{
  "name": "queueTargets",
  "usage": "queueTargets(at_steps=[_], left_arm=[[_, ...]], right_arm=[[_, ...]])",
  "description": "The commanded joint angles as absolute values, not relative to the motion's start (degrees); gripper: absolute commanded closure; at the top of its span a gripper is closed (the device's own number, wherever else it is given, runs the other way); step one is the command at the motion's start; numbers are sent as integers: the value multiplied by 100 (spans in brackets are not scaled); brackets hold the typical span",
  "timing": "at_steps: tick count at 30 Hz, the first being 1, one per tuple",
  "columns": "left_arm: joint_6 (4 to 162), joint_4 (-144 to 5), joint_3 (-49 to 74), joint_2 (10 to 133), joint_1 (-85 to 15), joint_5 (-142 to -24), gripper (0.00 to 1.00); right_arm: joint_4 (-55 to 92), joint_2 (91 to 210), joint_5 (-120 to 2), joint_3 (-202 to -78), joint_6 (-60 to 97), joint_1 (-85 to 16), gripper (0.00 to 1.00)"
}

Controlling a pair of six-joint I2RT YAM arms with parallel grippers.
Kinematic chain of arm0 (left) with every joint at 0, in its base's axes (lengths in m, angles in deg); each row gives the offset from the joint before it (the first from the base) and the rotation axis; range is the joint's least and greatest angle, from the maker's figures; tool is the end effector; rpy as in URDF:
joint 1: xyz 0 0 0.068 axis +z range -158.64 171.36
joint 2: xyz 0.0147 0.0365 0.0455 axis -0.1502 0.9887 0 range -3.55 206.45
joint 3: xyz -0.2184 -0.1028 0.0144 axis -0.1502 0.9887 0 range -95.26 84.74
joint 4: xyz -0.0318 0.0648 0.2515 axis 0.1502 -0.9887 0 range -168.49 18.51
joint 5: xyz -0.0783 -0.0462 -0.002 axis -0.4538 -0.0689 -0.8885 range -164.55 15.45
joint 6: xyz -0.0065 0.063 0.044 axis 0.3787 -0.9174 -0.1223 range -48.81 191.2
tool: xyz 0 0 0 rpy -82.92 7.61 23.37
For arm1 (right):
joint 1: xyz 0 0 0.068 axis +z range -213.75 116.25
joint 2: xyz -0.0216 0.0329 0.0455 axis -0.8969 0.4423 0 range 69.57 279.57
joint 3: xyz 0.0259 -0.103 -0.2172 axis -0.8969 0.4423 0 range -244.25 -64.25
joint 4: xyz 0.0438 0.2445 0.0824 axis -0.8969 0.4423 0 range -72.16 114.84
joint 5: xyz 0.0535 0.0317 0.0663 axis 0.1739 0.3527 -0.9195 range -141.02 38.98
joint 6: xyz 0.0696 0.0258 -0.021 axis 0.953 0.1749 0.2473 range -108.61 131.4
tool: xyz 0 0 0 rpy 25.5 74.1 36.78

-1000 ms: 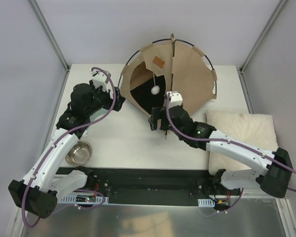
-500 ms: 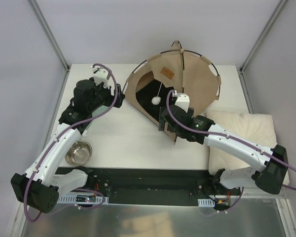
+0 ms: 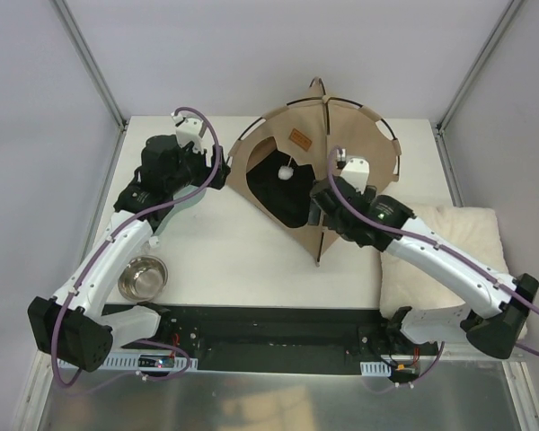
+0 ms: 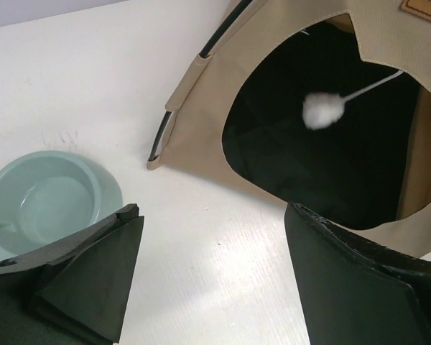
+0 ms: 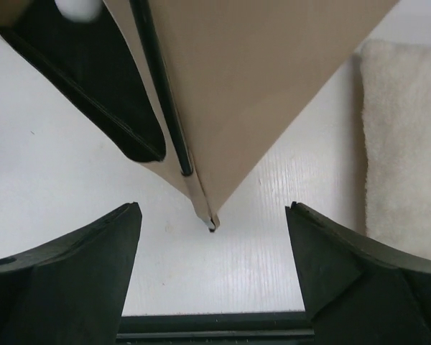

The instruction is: Set up the pet tent

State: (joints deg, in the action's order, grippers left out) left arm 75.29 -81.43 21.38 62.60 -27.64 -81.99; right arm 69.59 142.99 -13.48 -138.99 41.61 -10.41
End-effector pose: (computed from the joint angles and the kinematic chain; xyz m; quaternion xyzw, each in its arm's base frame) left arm 0.2902 -0.1090 0.3429 0.1412 0.7677 -0.1743 0.6003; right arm 0.1980 0.1991 0.3040 -0.0719 0.8947 -0.0123 0.4407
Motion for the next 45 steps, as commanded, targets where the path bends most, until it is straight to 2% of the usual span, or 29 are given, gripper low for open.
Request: queueTargets(at_steps=[1, 6, 11, 13, 16, 17, 18, 19, 23, 29, 32, 37, 45], left_arm=[[7629, -8037, 1856, 6149, -2674, -8422, 18], [7664, -8134, 1917, 5947, -2665, -8501, 18], [7717, -8151, 2022, 5789, -2657, -8440, 18], [7743, -8143, 2049, 5754, -2657, -8440, 18], [7752, -8151, 2093, 5675, -2648, -8466, 18], [7735, -8151, 2102, 5657, -2648, -8475, 18], [7735, -8151, 2110, 5639, -2639, -8466, 18], [7717, -8160, 2110, 5622, -2639, -8457, 18], [7656, -8177, 2067, 5595, -2595, -8440, 18], [7638, -8195, 1952, 5657, -2569, -8519, 18], [7629, -8222, 1935, 5683, -2569, -8510, 18], [7612, -8257, 1908, 5683, -2560, -8484, 18], [7533, -8318, 1785, 5665, -2551, -8334, 18]], right_arm=[[5672, 13821, -1243, -14124, 2952, -1382, 12], [5063, 14285, -1893, -14624, 2265, -2023, 12], [4914, 15050, -2438, -15327, 1931, -2455, 28], [4913, 15348, -2614, -15600, 1721, -2534, 45], [4966, 15674, -2895, -15917, 1343, -2561, 64], [4949, 15745, -2922, -15987, 1185, -2578, 74], [4905, 15815, -2949, -16031, 914, -2604, 93], [4870, 15886, -2984, -16093, 702, -2639, 100], [4537, 15965, -3457, -16225, -142, -2929, 100], [3982, 15965, -5040, -16217, -697, -3746, 100], [3921, 15948, -5795, -16226, -496, -4106, 100], [3235, 15281, -6770, -15637, 145, -4239, 100], [2874, 14674, -7510, -15004, 595, -4222, 100]])
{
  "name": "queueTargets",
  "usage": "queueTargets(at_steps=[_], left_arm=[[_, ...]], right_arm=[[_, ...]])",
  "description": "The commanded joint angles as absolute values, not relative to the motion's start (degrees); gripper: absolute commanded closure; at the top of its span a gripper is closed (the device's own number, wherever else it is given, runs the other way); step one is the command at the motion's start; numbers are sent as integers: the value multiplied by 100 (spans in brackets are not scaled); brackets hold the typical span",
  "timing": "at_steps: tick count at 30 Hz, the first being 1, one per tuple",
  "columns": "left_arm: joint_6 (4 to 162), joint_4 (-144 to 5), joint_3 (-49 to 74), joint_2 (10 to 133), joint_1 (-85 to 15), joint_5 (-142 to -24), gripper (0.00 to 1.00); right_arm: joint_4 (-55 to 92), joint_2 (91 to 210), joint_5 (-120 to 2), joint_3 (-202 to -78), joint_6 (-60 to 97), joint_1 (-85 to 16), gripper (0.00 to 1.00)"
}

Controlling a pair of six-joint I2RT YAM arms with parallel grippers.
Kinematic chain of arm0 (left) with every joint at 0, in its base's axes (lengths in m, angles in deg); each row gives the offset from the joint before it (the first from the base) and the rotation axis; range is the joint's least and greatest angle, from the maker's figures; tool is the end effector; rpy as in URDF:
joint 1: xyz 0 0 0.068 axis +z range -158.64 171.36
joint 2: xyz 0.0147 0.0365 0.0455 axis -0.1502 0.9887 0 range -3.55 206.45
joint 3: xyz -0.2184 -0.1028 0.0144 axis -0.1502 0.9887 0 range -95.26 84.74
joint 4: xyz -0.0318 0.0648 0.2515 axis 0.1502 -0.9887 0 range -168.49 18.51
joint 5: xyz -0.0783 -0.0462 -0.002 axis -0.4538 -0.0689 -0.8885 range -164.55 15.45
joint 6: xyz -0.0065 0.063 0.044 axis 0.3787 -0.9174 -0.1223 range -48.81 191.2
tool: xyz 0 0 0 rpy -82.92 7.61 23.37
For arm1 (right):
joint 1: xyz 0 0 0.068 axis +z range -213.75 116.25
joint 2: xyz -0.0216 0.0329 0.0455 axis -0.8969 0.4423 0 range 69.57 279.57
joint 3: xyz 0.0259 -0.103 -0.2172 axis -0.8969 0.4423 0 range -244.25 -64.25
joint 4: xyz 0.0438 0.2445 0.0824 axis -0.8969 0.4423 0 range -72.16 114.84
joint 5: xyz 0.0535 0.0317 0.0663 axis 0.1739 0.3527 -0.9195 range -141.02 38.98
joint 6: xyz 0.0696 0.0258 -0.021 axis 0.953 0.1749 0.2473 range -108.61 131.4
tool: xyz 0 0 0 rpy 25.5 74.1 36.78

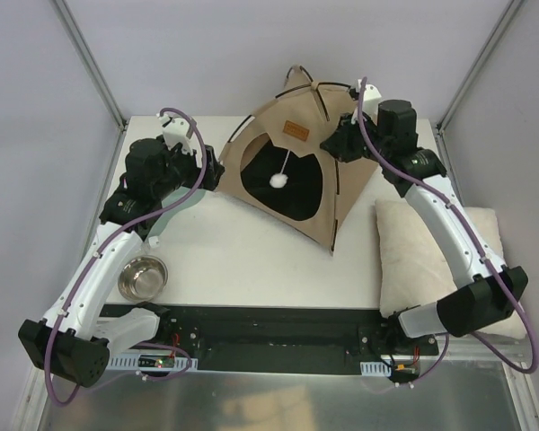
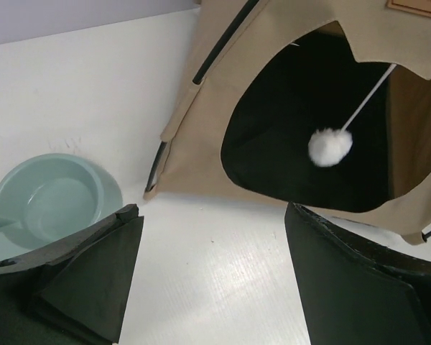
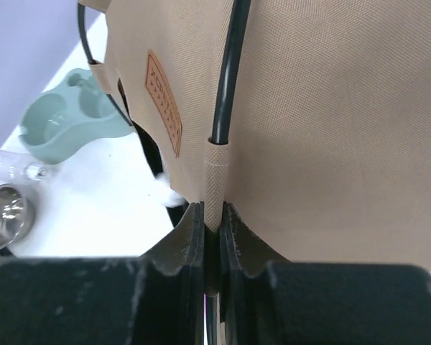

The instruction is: Set up the pet tent

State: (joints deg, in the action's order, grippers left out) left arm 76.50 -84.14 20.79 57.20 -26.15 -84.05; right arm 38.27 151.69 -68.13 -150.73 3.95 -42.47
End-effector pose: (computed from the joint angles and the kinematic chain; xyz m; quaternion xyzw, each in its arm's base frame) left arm 0.2687 -0.0962 0.3666 0.1340 0.7504 -0.1893 0.6190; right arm 0.3280 0.1485 0.3836 -0.2827 0.7433 0.1896 0.5759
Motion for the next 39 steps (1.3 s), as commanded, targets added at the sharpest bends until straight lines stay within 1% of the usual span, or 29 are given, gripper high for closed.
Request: queueTargets(at_steps=[1, 4, 7, 8, 9, 10, 11, 12, 14, 15, 17, 20, 21, 22, 23, 24, 25, 26, 27, 28, 29, 30, 32, 33, 36, 39], left_arm=[[7524, -8327, 1785, 5648, -2551, -8291, 18], [7471, -8353, 1759, 5657, -2551, -8176, 17], [7471, -8380, 1741, 5674, -2551, -8158, 18], [7480, -8380, 1733, 5683, -2551, -8167, 17], [7480, -8388, 1715, 5700, -2551, -8176, 17], [7489, -8389, 1698, 5701, -2551, -8167, 17], [7480, -8406, 1697, 5727, -2551, -8185, 17], [7480, -8423, 1689, 5744, -2551, -8176, 17], [7454, -8467, 1671, 5745, -2551, -8132, 17], [7427, -8468, 1680, 5736, -2551, -8123, 16], [7401, -8476, 1680, 5745, -2542, -8088, 14], [7366, -8476, 1697, 5744, -2534, -8009, 2], [7348, -8476, 1697, 5736, -2525, -8026, 1], [7322, -8476, 1697, 5718, -2516, -8070, 1], [7278, -8485, 1697, 5701, -2516, -8123, 1], [7225, -8494, 1715, 5666, -2507, -8149, 1], [7173, -8503, 1724, 5605, -2507, -8210, 11], [7042, -8572, 1715, 5543, -2498, -8385, 23], [6997, -8669, 1715, 5482, -2498, -8543, 31], [6996, -8739, 1732, 5411, -2498, -8736, 39], [6988, -8801, 1802, 5350, -2498, -9086, 46], [6970, -8810, 1881, 5288, -2498, -9429, 51], [7031, -8810, 2039, 5217, -2498, -10141, 52], [7075, -8810, 2092, 5235, -2498, -10345, 53], [7102, -8810, 2189, 5331, -2498, -10829, 55], [7276, -8793, 2225, 5559, -2498, -11338, 56]], right_arm=[[2848, 14647, -7519, -14917, 595, -4231, 100], [2891, 14586, -7677, -14600, 481, -4222, 100], [3242, 14769, -7669, -14459, 113, -4222, 100], [3400, 14883, -7616, -14459, 33, -4239, 94], [3532, 15006, -7503, -14485, -20, -4231, 84], [3716, 15138, -7380, -14546, 5, -4231, 62], [3848, 15218, -7222, -14651, 171, -4231, 44], [4050, 15262, -7160, -14826, 434, -4239, 39], [4149, 15044, -7019, -15003, 987, -4170, 19], [4079, 14860, -6731, -15030, 1382, -4117, 15], [4104, 14569, -6466, -15047, 1971, -4081, 12], [4324, 14191, -6429, -14916, 2509, -4081, 8], [4420, 14086, -6464, -14837, 2615, -4081, 5], [4525, 13980, -6543, -14715, 2633, -4073, 5], [4657, 13883, -6613, -14618, 2677, -4064, 7], [4798, 13813, -6762, -14547, 2721, -4064, 10], [4938, 13699, -6963, -14477, 2739, -4064, 15], [5009, 13646, -7218, -14372, 2774, -4055, 23], [5019, 13515, -7394, -14240, 2922, -4029, 29], [4984, 13418, -7518, -14108, 3045, -3994, 37], [4957, 13373, -7632, -13933, 3177, -3924, 49], [4957, 13373, -7660, -13766, 3266, -3862, 54], [4949, 13416, -7512, -13476, 3450, -3748, 68], [4861, 13469, -7450, -13292, 3555, -3712, 71], [4571, 13706, -7187, -12948, 3697, -3712, 75], [4535, 14048, -6362, -12973, 3645, -3712, 79]])
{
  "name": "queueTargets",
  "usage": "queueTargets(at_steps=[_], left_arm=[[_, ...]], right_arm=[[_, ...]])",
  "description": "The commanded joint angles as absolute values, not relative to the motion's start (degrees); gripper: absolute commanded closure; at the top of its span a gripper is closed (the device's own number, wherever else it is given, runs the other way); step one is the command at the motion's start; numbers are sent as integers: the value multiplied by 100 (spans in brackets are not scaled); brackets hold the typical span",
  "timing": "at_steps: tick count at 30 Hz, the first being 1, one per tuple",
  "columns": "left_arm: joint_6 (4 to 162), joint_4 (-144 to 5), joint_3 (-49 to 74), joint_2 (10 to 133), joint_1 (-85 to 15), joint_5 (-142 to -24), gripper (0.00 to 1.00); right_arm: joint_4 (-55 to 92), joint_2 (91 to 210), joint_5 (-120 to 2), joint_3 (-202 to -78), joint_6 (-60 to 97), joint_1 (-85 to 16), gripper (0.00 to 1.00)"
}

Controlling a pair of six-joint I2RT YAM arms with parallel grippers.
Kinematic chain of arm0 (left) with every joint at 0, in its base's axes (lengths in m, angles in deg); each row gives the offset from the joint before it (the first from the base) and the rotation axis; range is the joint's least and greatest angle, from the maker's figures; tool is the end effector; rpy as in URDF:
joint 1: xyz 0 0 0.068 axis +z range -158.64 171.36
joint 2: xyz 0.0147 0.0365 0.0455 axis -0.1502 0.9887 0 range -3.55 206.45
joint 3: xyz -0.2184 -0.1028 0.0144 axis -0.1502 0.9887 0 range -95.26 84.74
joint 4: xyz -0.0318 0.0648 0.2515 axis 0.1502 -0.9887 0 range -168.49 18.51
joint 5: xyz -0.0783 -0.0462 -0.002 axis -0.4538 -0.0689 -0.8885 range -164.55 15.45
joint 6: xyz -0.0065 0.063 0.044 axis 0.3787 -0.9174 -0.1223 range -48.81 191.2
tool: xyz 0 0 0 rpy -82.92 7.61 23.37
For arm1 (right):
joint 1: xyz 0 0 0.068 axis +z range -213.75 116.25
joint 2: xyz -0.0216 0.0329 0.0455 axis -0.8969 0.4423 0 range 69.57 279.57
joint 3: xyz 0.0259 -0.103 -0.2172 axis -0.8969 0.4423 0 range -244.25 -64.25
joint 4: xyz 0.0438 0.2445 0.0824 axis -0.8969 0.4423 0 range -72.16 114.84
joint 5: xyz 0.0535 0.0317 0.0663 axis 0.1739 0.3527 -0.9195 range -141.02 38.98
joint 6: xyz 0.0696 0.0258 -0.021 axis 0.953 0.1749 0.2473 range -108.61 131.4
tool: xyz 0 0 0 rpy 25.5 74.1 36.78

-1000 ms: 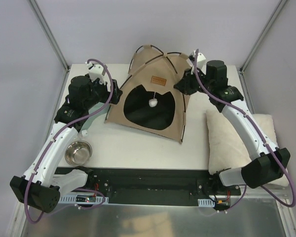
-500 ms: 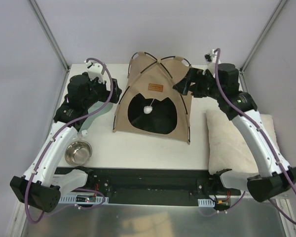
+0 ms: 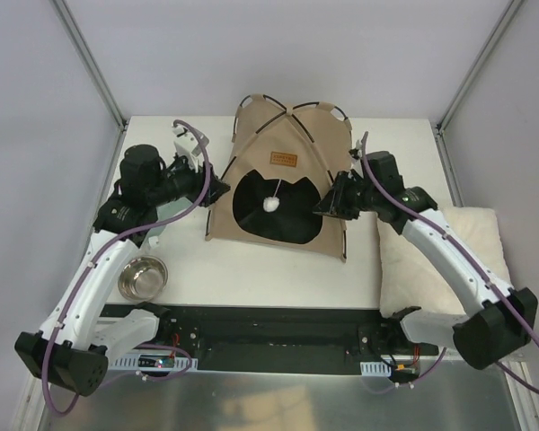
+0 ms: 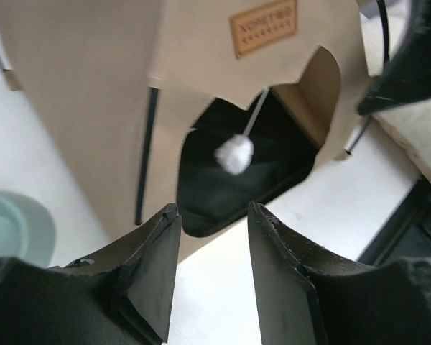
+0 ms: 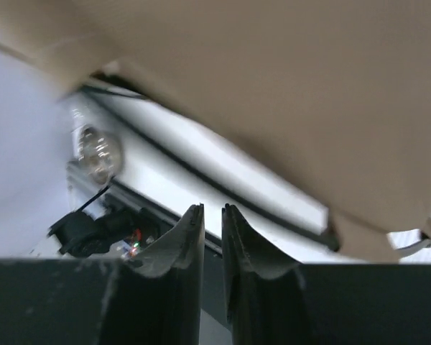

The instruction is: Set up the pet tent

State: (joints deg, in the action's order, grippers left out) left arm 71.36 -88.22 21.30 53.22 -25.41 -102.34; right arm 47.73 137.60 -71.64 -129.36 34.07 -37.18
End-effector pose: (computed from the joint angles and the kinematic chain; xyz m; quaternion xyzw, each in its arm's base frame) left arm 0.2398 -0.1043 0.3724 0.2600 0.7139 -0.2738 0.5897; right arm 0.2535 0.1527 0.3024 -0.1150 0.8605 0.3390 0.3626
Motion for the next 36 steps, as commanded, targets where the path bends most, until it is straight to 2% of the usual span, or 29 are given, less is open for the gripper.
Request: queueTargets(at_steps=[1, 6, 10, 12, 15, 18, 22, 25, 26, 28, 29, 31, 36], left_arm=[[7295, -8793, 2216, 5682, -2498, -11523, 58], [7278, -8653, 2102, 6437, -2490, -11042, 63], [7427, -8494, 1375, 7395, -2472, -10558, 63], [7558, -8511, 996, 7878, -2446, -10706, 66], [7682, -8529, 713, 8109, -2428, -11303, 67], [7551, -8529, 879, 7820, -2428, -11586, 63], [7191, -8520, 1345, 7057, -2393, -11481, 50], [6979, -8512, 1626, 6616, -2367, -11270, 42], [6927, -8520, 1688, 6510, -2367, -11165, 39], [6847, -8503, 1750, 6326, -2367, -10937, 31], [6891, -8433, 1785, 6238, -2367, -10640, 19], [6988, -8258, 1846, 6079, -2367, -10173, 3], [7014, -7993, 1821, 5885, -2367, -9723, 1]], right_arm=[[4509, 14171, -6168, -13060, 3592, -3721, 79], [4456, 14865, -5569, -13596, 3372, -3966, 79], [4499, 15664, -5752, -14237, 3284, -4327, 83], [4649, 15789, -5753, -14528, 3240, -4362, 87], [4833, 15501, -5945, -14591, 3214, -4354, 86], [5316, 14974, -6279, -14477, 3144, -4363, 76], [5660, 14087, -6122, -13828, 3424, -4415, 62], [5967, 13524, -5150, -13414, 3687, -4494, 32], [6090, 13400, -4563, -13308, 3732, -4547, 19], [6379, 13224, -3647, -13071, 3741, -4713, 2], [6485, 13249, -3269, -12966, 3567, -4836, 1], [6723, 13599, -2531, -12851, 3276, -5125, 1], [6470, 15076, -2070, -12640, 2907, -5628, 1]])
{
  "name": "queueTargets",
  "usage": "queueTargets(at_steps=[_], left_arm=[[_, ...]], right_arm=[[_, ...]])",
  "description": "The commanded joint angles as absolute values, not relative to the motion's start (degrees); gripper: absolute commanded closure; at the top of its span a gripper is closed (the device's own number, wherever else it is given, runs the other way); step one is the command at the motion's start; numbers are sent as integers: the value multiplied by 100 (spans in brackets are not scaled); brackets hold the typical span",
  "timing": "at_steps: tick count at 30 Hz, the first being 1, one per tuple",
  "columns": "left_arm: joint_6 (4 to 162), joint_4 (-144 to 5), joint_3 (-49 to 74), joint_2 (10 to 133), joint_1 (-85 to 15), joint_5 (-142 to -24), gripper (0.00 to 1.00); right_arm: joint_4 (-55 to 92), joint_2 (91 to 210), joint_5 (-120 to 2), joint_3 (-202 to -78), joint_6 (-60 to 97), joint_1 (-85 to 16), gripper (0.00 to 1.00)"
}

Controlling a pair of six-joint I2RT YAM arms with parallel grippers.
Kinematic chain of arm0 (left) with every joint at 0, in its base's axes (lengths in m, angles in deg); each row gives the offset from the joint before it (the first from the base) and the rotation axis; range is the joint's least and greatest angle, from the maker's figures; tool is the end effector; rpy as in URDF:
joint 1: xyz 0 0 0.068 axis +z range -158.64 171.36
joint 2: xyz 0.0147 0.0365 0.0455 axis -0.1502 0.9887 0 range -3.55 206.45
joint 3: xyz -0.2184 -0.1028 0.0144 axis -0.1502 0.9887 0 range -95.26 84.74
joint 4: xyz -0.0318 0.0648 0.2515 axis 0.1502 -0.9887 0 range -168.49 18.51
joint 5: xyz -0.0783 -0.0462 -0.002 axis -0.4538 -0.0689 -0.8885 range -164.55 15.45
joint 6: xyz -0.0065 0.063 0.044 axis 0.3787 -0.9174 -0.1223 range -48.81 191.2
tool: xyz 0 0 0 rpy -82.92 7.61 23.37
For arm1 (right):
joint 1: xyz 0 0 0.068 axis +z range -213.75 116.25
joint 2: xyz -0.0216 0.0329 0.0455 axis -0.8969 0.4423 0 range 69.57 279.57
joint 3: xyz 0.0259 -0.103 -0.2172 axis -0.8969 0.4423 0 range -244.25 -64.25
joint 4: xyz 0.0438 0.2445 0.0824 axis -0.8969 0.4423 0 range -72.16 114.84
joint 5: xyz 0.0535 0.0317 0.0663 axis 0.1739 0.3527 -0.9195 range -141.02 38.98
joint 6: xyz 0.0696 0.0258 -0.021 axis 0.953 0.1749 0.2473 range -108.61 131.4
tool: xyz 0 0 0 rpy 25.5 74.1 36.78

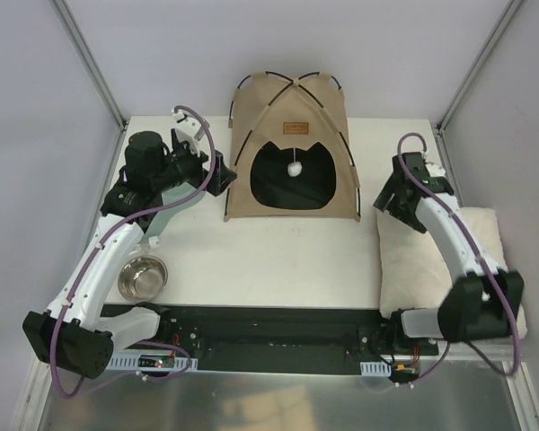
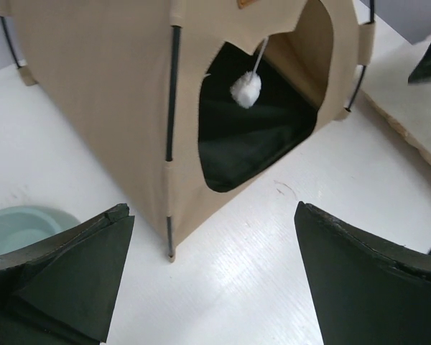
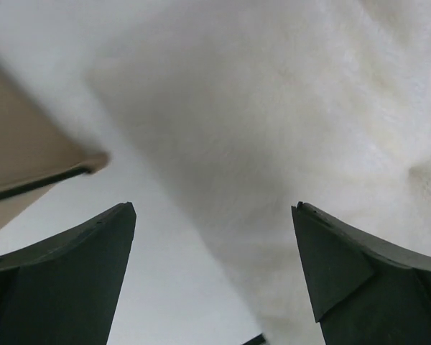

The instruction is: Set up the pet tent

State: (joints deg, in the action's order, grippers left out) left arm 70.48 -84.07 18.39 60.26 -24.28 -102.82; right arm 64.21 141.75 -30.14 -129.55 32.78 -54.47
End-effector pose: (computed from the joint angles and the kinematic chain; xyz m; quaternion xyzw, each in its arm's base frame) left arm 0.2707 -0.1081 0.3693 0.2610 0.7132 -0.2664 0.5935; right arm 0.2807 0.0222 0.2558 0.1552 0.9221 -0.0839 0.3444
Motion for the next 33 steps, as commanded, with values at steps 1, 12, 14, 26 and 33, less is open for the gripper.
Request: queueTargets(at_steps=[1, 12, 14, 26, 33], left_arm=[[7049, -7984, 1777, 5885, -2367, -9697, 1], [7585, -8230, 1662, 5806, -2358, -9713, 3], [7682, -8230, 1671, 5797, -2358, -10151, 5], [8350, -7975, 2154, 5684, -2744, -10184, 8], [7656, -8168, 2006, 6042, -2727, -8808, 7]], right_arm=[[6338, 15304, -2157, -12596, 2889, -5654, 1], [5582, 16266, -2658, -12499, 2950, -5742, 81], [5555, 15836, -2869, -12534, 3038, -5742, 100], [5581, 13260, -5040, -13263, 4558, -5690, 100], [6003, 12503, -6296, -13965, 4120, -5690, 100]])
